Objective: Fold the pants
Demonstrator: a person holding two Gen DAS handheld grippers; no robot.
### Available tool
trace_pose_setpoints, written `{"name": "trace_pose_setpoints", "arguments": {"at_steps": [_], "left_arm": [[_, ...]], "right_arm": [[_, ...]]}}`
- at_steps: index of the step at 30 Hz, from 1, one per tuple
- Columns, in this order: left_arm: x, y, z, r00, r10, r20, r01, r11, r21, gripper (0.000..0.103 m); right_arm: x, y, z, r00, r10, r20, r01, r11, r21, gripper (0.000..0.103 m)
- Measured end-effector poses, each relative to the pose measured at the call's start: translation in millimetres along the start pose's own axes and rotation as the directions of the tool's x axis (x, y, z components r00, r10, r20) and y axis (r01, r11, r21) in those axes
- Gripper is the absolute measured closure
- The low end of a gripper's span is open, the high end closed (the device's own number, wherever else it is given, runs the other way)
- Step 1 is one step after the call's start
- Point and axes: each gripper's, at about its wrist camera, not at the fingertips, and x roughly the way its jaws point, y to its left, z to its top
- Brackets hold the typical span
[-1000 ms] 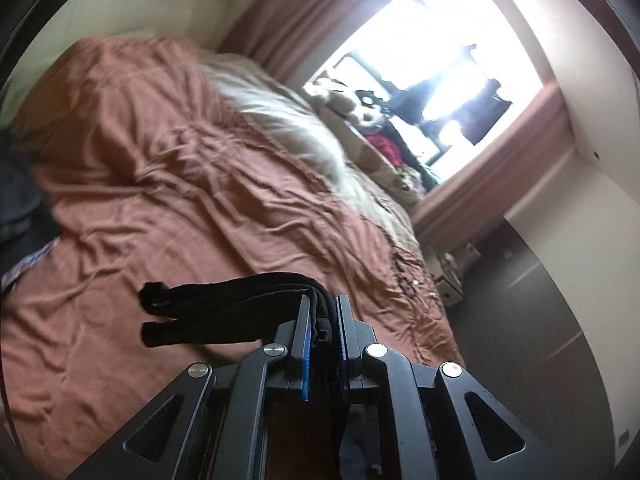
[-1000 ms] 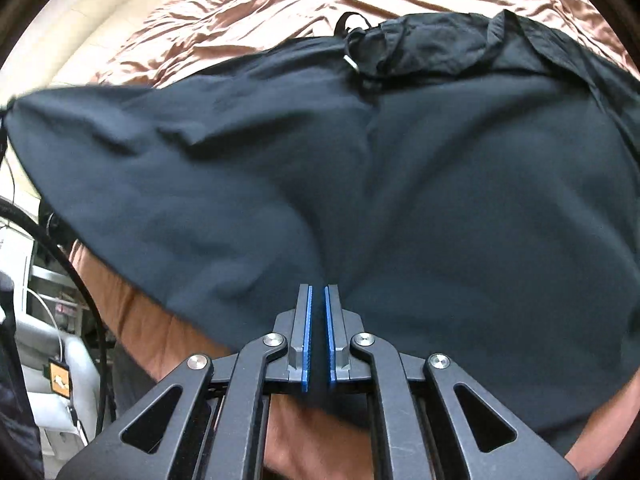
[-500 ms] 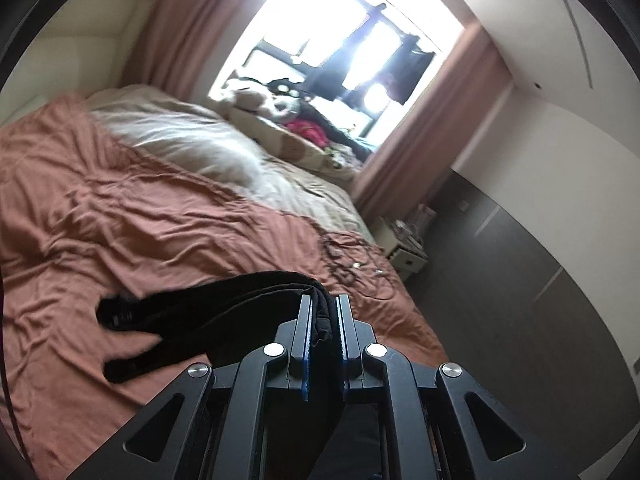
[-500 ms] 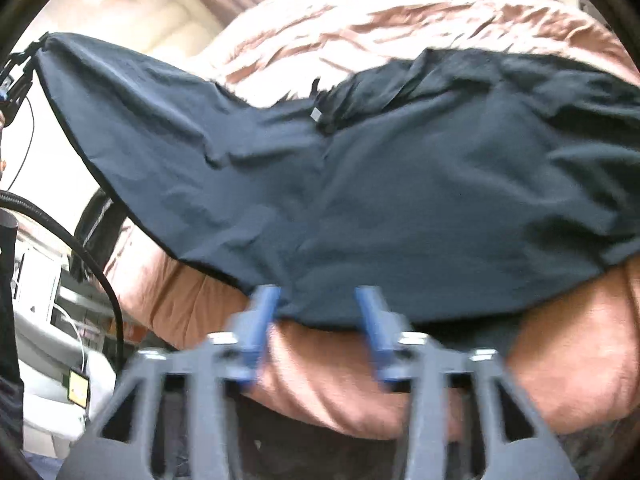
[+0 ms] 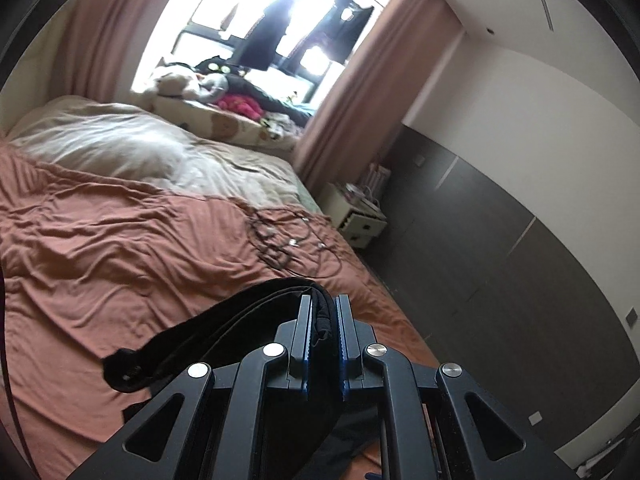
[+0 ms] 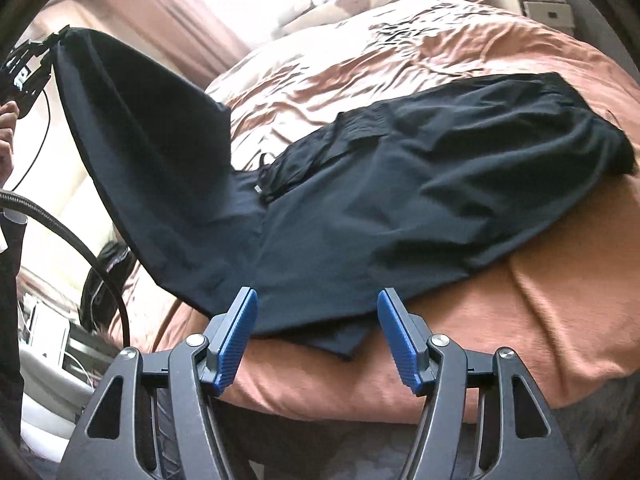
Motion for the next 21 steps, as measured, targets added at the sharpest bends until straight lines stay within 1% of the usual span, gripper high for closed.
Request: {"name": "trace_pose_setpoints", "arguments": {"at_steps": [6, 13, 16, 21], "left_arm": [[52, -43, 4, 0.998, -0.040, -0.049, 0.042, 0.998, 0.036, 0.092], [114, -90, -3, 0.988, -0.088, -0.129, 0.098, 0.992, 0.079, 0.092], [139, -104, -12, 0.980, -0.107, -0.169, 0.123, 0.989, 0.088, 0.092], [175, -125, -29, 0.958, -0.154, -0.241, 0.181, 0.979, 0.096, 0.092]], "right_arm": [[-31, -29, -3, 0.999, -0.020, 0.051, 0.017, 0.998, 0.062, 0.042], [-64, -67, -9, 0.994, -0.054, 0.095, 0.040, 0.989, 0.143, 0.042], [-73, -81, -12, 0.991, -0.072, 0.111, 0.051, 0.982, 0.180, 0.040], [-90, -101, -20, 0.985, -0.104, 0.140, 0.069, 0.969, 0.239, 0.037]]}}
